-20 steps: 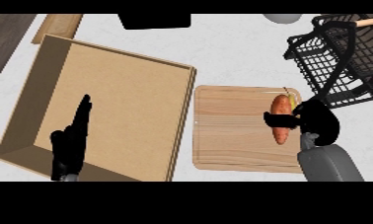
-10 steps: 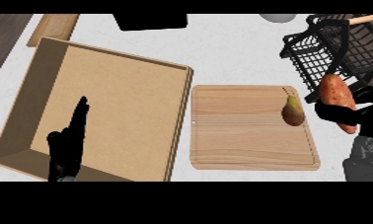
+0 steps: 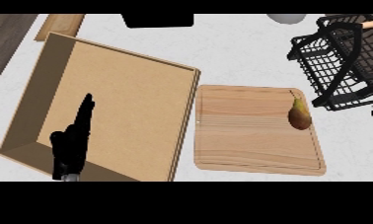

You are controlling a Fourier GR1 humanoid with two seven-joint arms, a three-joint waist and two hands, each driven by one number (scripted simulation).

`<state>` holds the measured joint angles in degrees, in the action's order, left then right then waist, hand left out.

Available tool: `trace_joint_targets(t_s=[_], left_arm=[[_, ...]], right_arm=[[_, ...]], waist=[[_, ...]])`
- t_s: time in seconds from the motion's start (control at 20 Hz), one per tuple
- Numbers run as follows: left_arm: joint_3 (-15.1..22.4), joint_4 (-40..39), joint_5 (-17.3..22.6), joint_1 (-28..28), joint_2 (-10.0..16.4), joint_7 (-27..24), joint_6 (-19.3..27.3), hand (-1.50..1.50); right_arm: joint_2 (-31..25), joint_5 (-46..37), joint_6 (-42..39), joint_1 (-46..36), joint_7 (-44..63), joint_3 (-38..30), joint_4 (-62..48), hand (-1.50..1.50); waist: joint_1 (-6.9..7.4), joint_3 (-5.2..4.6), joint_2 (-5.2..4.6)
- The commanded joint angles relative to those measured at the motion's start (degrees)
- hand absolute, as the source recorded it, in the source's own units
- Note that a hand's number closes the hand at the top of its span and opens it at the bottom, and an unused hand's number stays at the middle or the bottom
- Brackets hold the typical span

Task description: Pick the sweet potato from the cutting board and place it in the tiered basket

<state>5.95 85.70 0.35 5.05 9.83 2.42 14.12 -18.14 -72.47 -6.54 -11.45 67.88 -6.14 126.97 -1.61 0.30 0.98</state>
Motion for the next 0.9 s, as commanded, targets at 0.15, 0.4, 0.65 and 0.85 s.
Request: trace_joint_targets(t_s=[0.15,0.4,0.65,0.85], left_arm=[[1.6,-3.62,-1.08,0.26,-1.38,0.34,-0.47,0.0],[2.02,-4.91,-1.89,0.51,-2.6,-0.8,0.2,0.0],[-0.29,-6.05,-0.42,-2.33,-1.16,-0.42,-1.62,0.0],[2.27,-5.75,-3.34,-1.3,-3.29,-0.21,0.51,0.0]], right_arm=[[-1.05,-1.94,-16.3,-12.31,9.95,-6.0,0.15,1.5],[-2.44,-0.16,-15.61,-18.77,4.89,-14.27,-9.23,1.5],[-4.74,0.2,-15.75,-25.4,0.32,-19.33,-18.28,1.5],[-7.66,3.01,-14.56,-28.7,-5.39,-24.06,-26.74,1.5]], waist=[[1.58,-0.54,-0.89],[1.88,-0.45,-1.1],[1.86,-0.38,-1.13],[1.86,-0.32,-1.11]])
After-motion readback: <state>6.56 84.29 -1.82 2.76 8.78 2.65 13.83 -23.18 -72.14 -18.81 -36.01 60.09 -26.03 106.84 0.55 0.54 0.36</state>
